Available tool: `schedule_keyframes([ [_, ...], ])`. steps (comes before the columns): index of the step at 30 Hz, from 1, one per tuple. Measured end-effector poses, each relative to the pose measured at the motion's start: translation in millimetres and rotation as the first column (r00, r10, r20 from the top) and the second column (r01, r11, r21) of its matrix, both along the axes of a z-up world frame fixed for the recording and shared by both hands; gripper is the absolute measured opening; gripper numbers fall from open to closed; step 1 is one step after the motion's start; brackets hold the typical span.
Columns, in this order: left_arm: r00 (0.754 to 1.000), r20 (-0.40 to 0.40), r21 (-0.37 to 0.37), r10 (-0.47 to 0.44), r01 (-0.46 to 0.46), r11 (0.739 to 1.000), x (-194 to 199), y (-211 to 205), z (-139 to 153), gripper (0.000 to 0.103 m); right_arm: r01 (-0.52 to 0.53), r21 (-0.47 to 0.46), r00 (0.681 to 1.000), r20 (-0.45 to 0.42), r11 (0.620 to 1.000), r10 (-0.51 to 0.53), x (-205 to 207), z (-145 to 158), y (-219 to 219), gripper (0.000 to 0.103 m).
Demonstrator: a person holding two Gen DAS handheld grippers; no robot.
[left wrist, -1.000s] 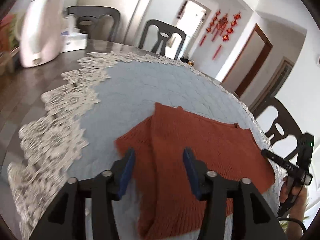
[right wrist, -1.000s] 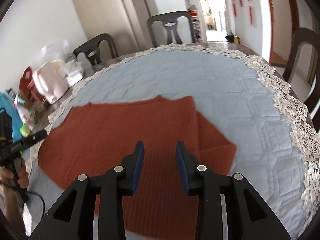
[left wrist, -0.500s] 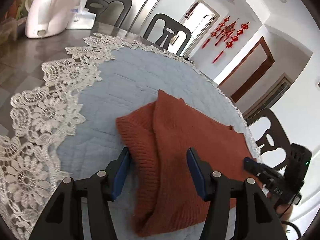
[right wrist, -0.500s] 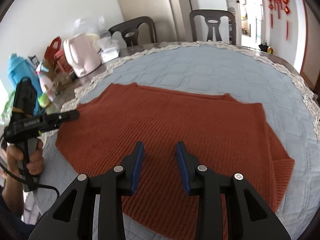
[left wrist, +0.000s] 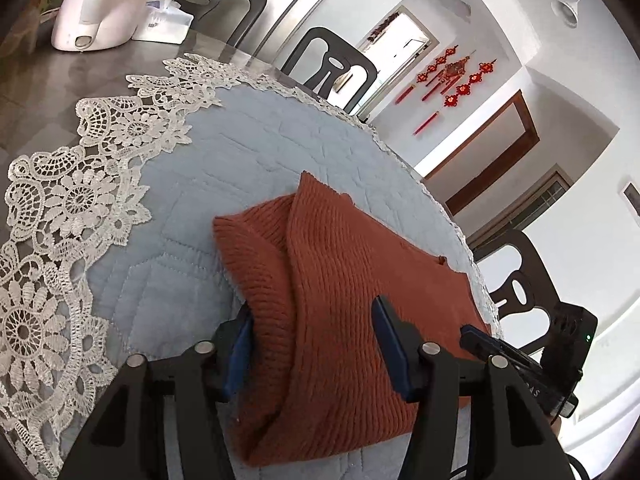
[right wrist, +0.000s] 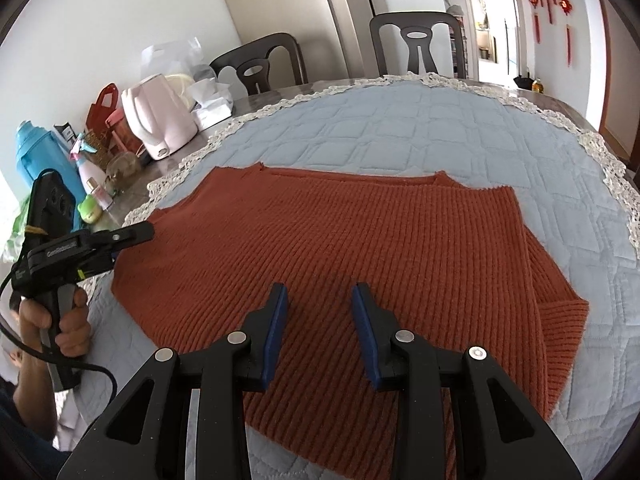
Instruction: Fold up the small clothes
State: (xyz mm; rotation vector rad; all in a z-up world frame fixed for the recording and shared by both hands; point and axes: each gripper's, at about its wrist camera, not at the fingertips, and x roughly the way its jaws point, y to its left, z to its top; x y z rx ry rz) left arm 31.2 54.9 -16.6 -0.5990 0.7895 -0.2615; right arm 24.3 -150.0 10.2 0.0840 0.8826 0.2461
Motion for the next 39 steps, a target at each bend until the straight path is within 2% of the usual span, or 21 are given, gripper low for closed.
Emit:
schedule_keyframes([
  [1, 1.0, -0.006, 0.007, 0.003, -0.003, 1.0, 1.6, -0.6, -0.5, 0.04, 0.002, -0.001, 1.0, 0.003, 1.0, -0.002, -0.5, 0.5, -0.7, 0.035],
  [5, 1.0, -0.019, 0.016, 0.004, -0.004, 1.0, 4.6, -0.7, -2.1, 0.025, 0.035, 0.011, 0.999, 0.009, 0.999, -0.035, -2.6, 2.7, -12.2, 0.035],
  [10, 1.0, 0.017, 0.024, -0.016, 0.016, 1.0, 3.7, -3.1, 14.8, 0.019, 0.081, 0.025, 0.996, 0.023, 0.996, -0.081, -8.3, 7.9, -29.1, 0.035],
  [16, 0.99, 0.112, 0.013, -0.083, 0.082, 0.997, 6.3, -22.7, 56.5, 0.017, 0.129, 0.062, 0.99, 0.046, 0.99, -0.132, -18.2, 14.7, -49.6, 0.035],
  [20, 0.974, 0.156, 0.01, -0.165, 0.165, 0.986, 17.1, -53.9, 75.8, 0.016, 0.15, 0.096, 0.987, 0.05, 0.984, -0.155, -22.8, 16.9, -58.8, 0.035],
  [23, 0.959, 0.156, 0.005, -0.237, 0.239, 0.971, 27.8, -85.5, 77.6, 0.016, 0.161, 0.099, 0.985, 0.053, 0.982, -0.167, -28.6, 18.2, -63.3, 0.035],
  [26, 0.942, 0.125, 0.001, -0.311, 0.314, 0.95, 39.3, -119.6, 65.6, 0.016, 0.172, 0.103, 0.983, 0.048, 0.98, -0.177, -32.3, 17.9, -66.8, 0.035],
  [30, 0.915, 0.018, -0.018, -0.404, 0.404, 0.915, 54.7, -155.3, 29.9, 0.017, 0.182, 0.102, 0.982, 0.038, 0.978, -0.186, -34.7, 18.0, -70.6, 0.035],
  [32, 0.912, 0.013, -0.032, -0.411, 0.411, 0.911, 51.8, -158.5, 26.2, 0.017, 0.183, 0.103, 0.981, 0.041, 0.978, -0.188, -36.6, 20.1, -72.3, 0.035],
  [36, 0.908, 0.067, -0.067, -0.414, 0.418, 0.906, 36.2, -145.8, 43.8, 0.035, 0.181, 0.12, 0.981, 0.04, 0.976, -0.187, -33.8, 22.3, -73.8, 0.035],
  [39, 0.907, 0.148, -0.03, -0.395, 0.403, 0.915, 17.3, -129.5, 64.5, 0.041, 0.18, 0.122, 0.981, 0.048, 0.976, -0.187, -28.1, 25.0, -70.7, 0.035],
])
